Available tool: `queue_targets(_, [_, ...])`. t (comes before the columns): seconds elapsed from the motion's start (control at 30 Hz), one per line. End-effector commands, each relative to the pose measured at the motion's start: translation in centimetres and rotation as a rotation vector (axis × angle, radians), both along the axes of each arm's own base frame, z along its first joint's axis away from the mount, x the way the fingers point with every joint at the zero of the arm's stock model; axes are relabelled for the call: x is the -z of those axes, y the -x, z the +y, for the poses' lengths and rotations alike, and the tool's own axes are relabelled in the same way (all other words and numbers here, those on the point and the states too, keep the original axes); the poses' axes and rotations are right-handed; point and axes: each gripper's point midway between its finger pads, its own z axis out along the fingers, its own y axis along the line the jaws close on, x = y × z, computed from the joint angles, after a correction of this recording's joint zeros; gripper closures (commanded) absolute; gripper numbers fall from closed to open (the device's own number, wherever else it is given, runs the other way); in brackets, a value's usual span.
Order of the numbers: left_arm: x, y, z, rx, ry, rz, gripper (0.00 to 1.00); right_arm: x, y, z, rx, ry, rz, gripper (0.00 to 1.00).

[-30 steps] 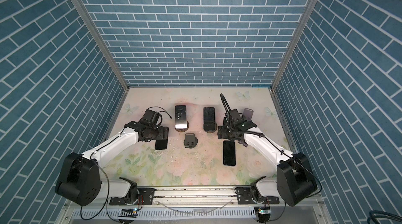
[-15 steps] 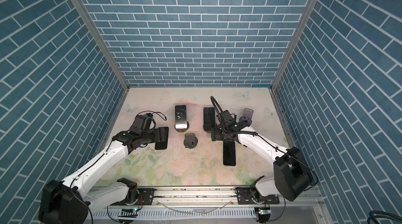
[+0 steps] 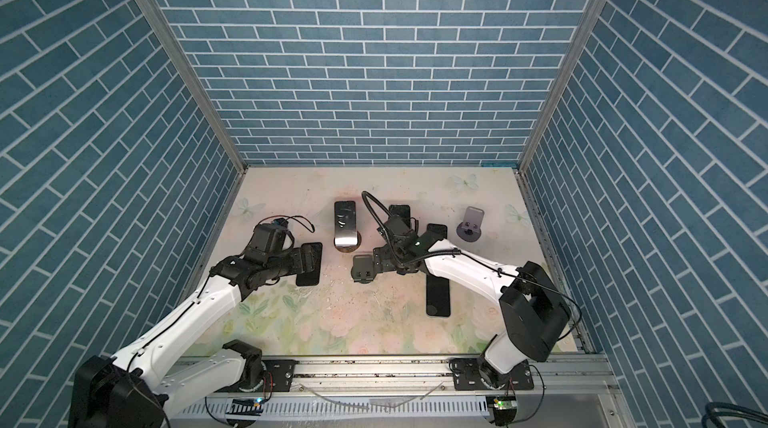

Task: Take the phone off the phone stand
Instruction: 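Move the right gripper to the emptied grey stand and grasp its upright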

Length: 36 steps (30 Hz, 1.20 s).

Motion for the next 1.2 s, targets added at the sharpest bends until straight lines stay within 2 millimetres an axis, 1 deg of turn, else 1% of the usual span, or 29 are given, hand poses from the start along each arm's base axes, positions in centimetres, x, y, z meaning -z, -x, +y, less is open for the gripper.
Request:
queue_targets(0.0, [1.0, 0.6, 0.9, -0.030, -0.035, 0.017, 0.10, -2.9, -1.6, 2.2, 0.060, -0.028, -0.109, 0.09])
queue_targets(0.13, [1.4, 0.9, 1.3, -0.038, -0.048, 0.019, 0.10, -3.2, -1.3, 4.0, 0.040, -0.022, -0.141, 0.04])
queue_targets(0.27, [1.7, 1.2, 1.6, -0.043, -0.057, 0.018, 0.10, -3.0, -1.2, 5.4, 0.038, -0.020, -0.138, 0.02])
queue_targets(0.47, [2.0, 1.6, 2.0, -0.043, -0.072, 0.022, 0.10, -1.5, -1.4, 6.6, 0.050, 0.010, -0.100, 0.02])
queue_targets(0.7, [2.2, 1.9, 2.2, -0.043, -0.080, 0.018, 0.09, 0.3, -1.8, 7.4, 0.064, 0.042, -0.066, 0.04])
queue_targets(0.83, [2.4, 2.0, 2.3, -0.045, -0.081, 0.020, 0.09, 1.4, -1.8, 7.6, 0.068, 0.065, -0.046, 0.06])
queue_targets(0.9, [2.6, 2.0, 2.3, -0.046, -0.084, 0.023, 0.10, 1.8, -1.6, 7.7, 0.067, 0.070, -0.036, 0.09])
queue_targets(1.03, [2.8, 2.0, 2.3, -0.045, -0.083, 0.026, 0.09, 2.3, -1.5, 7.6, 0.070, 0.084, -0.022, 0.16])
queue_targets(1.17, [2.8, 1.8, 2.2, -0.045, -0.080, 0.023, 0.09, 2.6, -1.4, 7.5, 0.069, 0.088, -0.015, 0.25])
